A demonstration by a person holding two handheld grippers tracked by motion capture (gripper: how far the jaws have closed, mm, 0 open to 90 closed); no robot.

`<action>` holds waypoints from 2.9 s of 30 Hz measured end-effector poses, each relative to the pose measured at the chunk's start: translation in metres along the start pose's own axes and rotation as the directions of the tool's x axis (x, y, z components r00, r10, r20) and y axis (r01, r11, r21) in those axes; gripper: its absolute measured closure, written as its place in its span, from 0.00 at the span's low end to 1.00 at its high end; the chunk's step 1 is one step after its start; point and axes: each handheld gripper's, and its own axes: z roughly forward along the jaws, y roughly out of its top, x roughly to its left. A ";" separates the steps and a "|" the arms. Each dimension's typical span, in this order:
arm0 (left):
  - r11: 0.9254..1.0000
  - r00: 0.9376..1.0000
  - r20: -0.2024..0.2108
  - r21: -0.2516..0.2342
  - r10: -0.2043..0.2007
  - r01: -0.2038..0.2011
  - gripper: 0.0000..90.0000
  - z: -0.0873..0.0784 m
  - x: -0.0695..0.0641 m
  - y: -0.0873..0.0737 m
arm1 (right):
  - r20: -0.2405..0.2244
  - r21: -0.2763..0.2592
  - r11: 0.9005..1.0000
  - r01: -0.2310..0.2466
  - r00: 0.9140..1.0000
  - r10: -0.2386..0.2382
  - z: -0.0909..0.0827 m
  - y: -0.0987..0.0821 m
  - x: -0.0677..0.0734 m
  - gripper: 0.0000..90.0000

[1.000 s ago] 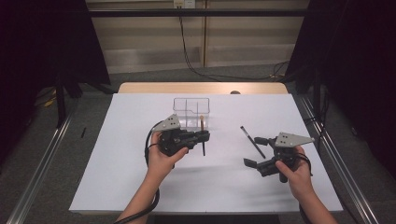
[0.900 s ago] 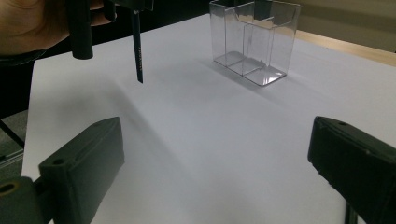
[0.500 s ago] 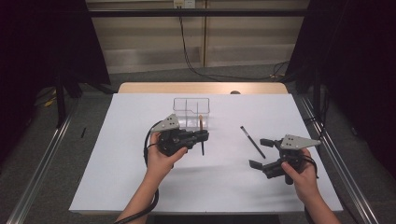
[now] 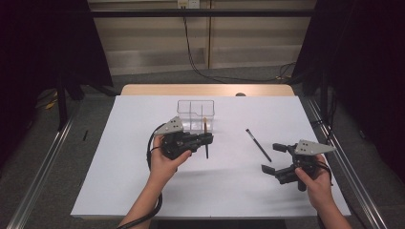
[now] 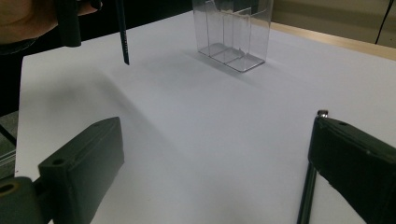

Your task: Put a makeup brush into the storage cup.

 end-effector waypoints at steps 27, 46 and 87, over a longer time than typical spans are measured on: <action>1.000 0.998 -0.065 0.006 0.014 -0.013 0.92 -0.001 0.023 0.020 | 0.027 -0.009 1.000 -0.011 1.000 0.011 -0.020 -0.014 -0.002 0.03; 1.000 0.996 -0.084 0.001 0.006 -0.006 0.92 0.005 0.038 0.033 | 0.019 -0.014 1.000 -0.014 1.000 0.014 -0.021 -0.018 0.000 0.03; 1.000 0.989 -0.147 -0.001 0.004 -0.005 0.92 0.018 0.063 0.060 | 0.017 -0.014 1.000 -0.006 1.000 0.007 -0.024 -0.020 0.000 0.03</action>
